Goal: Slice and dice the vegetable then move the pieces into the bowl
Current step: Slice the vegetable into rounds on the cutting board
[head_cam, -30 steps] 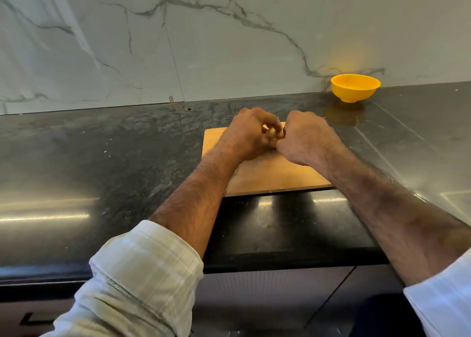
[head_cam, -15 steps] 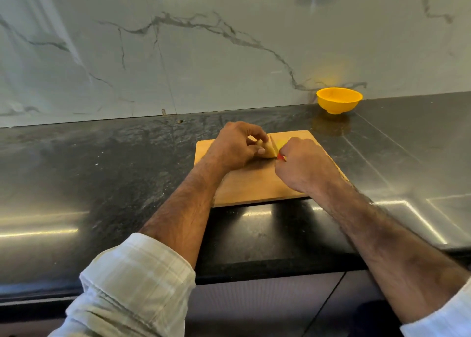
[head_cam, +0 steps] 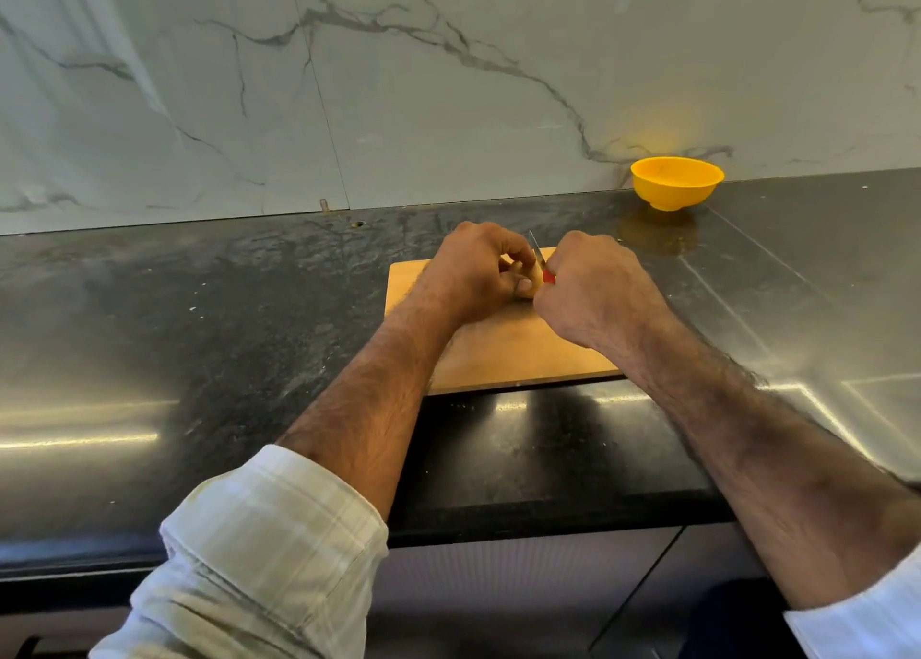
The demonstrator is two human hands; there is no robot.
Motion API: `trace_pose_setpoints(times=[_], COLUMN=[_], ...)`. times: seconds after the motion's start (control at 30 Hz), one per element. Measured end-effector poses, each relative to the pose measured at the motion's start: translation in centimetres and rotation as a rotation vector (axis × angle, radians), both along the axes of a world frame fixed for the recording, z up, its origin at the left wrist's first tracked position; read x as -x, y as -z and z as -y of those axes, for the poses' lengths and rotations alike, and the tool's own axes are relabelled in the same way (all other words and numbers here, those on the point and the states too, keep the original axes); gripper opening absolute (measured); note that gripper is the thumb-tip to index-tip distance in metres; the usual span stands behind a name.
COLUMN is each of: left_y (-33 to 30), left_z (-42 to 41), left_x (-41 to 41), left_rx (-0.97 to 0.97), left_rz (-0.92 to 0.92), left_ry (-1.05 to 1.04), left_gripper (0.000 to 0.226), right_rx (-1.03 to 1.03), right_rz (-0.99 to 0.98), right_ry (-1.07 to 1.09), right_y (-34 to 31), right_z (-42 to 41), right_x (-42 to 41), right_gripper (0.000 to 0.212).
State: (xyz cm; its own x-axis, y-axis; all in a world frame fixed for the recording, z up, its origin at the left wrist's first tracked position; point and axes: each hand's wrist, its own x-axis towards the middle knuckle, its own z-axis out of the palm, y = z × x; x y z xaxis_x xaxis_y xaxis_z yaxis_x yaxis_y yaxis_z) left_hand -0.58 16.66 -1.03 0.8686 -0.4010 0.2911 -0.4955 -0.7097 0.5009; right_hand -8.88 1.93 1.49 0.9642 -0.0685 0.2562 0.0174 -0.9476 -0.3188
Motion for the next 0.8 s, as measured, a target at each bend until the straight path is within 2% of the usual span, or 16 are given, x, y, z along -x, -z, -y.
trace_pose_setpoints(times=[0.2, 0.3, 0.43, 0.57, 0.63, 0.8], left_y=[-0.2, 0.0, 0.2, 0.2, 0.4, 0.4], left_z=[0.5, 0.6, 0.4, 0.1, 0.0, -0.4], left_x=[0.2, 0.1, -0.2, -0.1, -0.1, -0.4], left_rx=[-0.040, -0.042, -0.010, 0.021, 0.025, 0.042], left_rz=[0.067, 0.044, 0.063, 0.040, 0.035, -0.006], left_ry=[0.011, -0.004, -0.028, -0.003, 0.005, 0.000], left_gripper=[0.018, 0.018, 0.019, 0.022, 0.024, 0.022], right_rx=[-0.052, -0.084, 0.032, 0.004, -0.040, -0.056], right_rz=[-0.086, -0.121, -0.185, -0.211, -0.195, -0.011], right_ry=[0.003, 0.012, -0.014, 0.013, 0.034, 0.017], right_y=[-0.3, -0.7, 1.1, 1.2, 1.0, 0.6], right_z=[-0.4, -0.4, -0.7, -0.1, 0.5, 1.7], right_x=[-1.2, -0.4, 2.2, 1.9, 1.3, 0.6], right_gripper=[0.024, 0.021, 0.024, 0.021, 0.017, 0.015])
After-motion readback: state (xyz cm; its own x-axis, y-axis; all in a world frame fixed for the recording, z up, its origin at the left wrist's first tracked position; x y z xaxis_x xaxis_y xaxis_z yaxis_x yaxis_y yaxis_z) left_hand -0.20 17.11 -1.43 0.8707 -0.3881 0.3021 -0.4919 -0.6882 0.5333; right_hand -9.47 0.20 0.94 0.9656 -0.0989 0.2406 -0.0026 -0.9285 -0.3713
